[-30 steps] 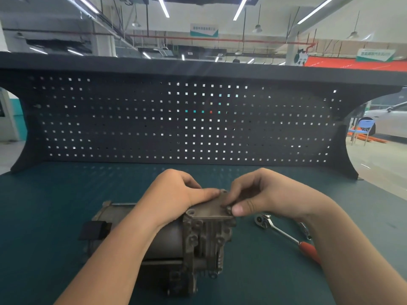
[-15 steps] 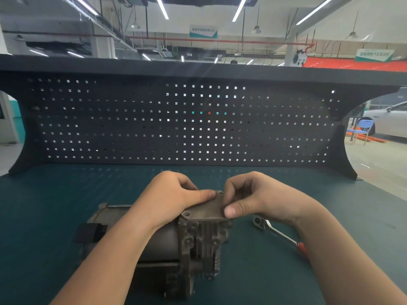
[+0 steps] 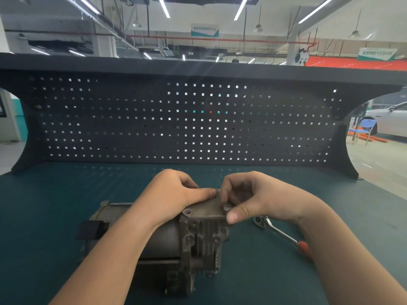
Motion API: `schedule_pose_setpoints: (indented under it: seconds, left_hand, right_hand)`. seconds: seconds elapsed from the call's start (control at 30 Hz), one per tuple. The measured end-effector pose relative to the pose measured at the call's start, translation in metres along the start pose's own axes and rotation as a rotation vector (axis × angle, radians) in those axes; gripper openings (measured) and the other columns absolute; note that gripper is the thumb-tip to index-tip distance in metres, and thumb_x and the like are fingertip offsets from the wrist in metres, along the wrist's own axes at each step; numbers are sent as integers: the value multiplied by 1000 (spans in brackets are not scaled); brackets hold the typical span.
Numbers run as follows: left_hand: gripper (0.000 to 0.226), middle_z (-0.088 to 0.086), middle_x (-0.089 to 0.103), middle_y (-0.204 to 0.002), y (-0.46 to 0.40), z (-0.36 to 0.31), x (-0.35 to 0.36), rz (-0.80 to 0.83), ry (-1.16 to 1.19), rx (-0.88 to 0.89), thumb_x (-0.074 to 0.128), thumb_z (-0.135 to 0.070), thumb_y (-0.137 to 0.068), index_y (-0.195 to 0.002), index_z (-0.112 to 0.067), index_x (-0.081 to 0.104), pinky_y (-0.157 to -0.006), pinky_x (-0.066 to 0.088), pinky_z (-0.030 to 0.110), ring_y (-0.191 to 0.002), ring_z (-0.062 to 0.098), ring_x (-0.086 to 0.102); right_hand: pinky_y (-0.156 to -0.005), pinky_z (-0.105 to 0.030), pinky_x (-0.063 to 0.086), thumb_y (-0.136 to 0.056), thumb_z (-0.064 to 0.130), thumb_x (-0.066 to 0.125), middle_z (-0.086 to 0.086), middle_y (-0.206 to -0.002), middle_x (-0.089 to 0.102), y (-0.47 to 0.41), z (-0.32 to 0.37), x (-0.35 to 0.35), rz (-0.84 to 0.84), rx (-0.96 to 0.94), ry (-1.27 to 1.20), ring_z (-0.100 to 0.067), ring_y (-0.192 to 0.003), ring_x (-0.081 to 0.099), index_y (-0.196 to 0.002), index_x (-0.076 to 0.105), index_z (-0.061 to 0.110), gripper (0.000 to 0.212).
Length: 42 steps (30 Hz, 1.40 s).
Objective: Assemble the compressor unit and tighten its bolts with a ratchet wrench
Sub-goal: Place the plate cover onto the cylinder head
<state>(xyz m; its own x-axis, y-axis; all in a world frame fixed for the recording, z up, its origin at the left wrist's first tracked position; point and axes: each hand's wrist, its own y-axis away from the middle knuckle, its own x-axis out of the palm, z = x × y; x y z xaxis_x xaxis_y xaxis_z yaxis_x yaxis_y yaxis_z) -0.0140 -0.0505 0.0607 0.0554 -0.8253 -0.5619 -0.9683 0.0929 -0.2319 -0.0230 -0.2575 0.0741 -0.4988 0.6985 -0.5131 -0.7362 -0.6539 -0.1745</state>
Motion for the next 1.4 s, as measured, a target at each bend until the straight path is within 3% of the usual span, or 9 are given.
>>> schedule_pose_setpoints:
  seconds: [0.17, 0.37, 0.5, 0.7, 0.87, 1.0, 1.07, 1.27, 1.4]
  left_hand:
    - [44, -13, 66, -53, -1, 1, 0, -2, -4, 2, 80, -64, -57, -71, -23, 73, -51, 39, 20, -46, -4, 56]
    - [42, -12, 64, -51, -1, 3, 0, -7, -7, 10, 81, -62, -60, -70, -22, 73, -52, 39, 23, -44, -2, 54]
    - [42, -13, 67, -55, -1, 2, 0, -5, -11, 3, 80, -63, -59, -71, -24, 73, -53, 40, 22, -46, -3, 56]
    - [32, -21, 59, -47, 0, 1, 0, 13, 19, 43, 80, -57, -64, -75, -28, 76, -39, 31, 7, -43, -8, 53]
    - [33, -18, 69, -60, 1, 2, 0, 20, 18, 37, 79, -60, -62, -76, -30, 77, -53, 39, 17, -53, -6, 61]
    - [33, -17, 71, -66, 0, 2, 1, 13, 10, 15, 81, -59, -64, -75, -28, 76, -58, 44, 21, -59, -5, 64]
    - [33, -17, 71, -65, 1, 2, 2, 6, 12, 8, 81, -58, -64, -75, -27, 76, -58, 44, 21, -58, -5, 64]
    - [36, -16, 72, -66, 1, 1, 3, -4, 15, 15, 78, -60, -60, -75, -27, 77, -61, 47, 23, -60, -3, 66]
    - [37, -18, 72, -66, 1, 2, 3, -5, 6, 11, 78, -61, -61, -75, -28, 76, -60, 44, 21, -59, -6, 65]
  right_hand:
    - [-77, -16, 48, -75, 12, 75, 10, -80, 71, 4, 2, -4, 38, -14, -87, -5, -80, 65, -81, 76, 26, 15]
    - [-60, -19, 40, -60, 36, 83, 7, -66, 57, -1, 1, 0, -20, 5, 27, -10, -64, 48, -76, 67, 28, 24]
    - [-68, -14, 46, -73, 16, 79, 9, -75, 65, 6, 5, -5, 44, -4, -32, -7, -71, 58, -88, 74, 28, 20]
    - [-71, -14, 49, -70, 5, 79, 7, -76, 72, 5, 10, -4, -5, 12, -59, -4, -73, 66, -74, 74, 23, 18]
    - [-62, -17, 44, -71, 10, 83, 6, -68, 61, 4, 11, -1, -27, 13, 43, -7, -64, 54, -75, 67, 25, 22]
    - [-74, -13, 46, -76, 15, 77, 11, -80, 68, 8, 12, -3, 18, 28, 20, -5, -77, 62, -91, 75, 26, 19]
    - [-78, -13, 48, -77, 10, 76, 7, -87, 74, 8, 12, -4, 7, 32, -12, -5, -85, 67, -86, 76, 22, 15]
    - [-67, -23, 44, -66, 28, 82, 2, -71, 61, 2, 9, 0, -54, 36, 111, -11, -69, 54, -75, 68, 29, 17]
    - [-72, -14, 46, -75, 13, 78, 8, -78, 67, 9, 12, -4, 30, 14, 11, -6, -74, 61, -87, 74, 25, 18]
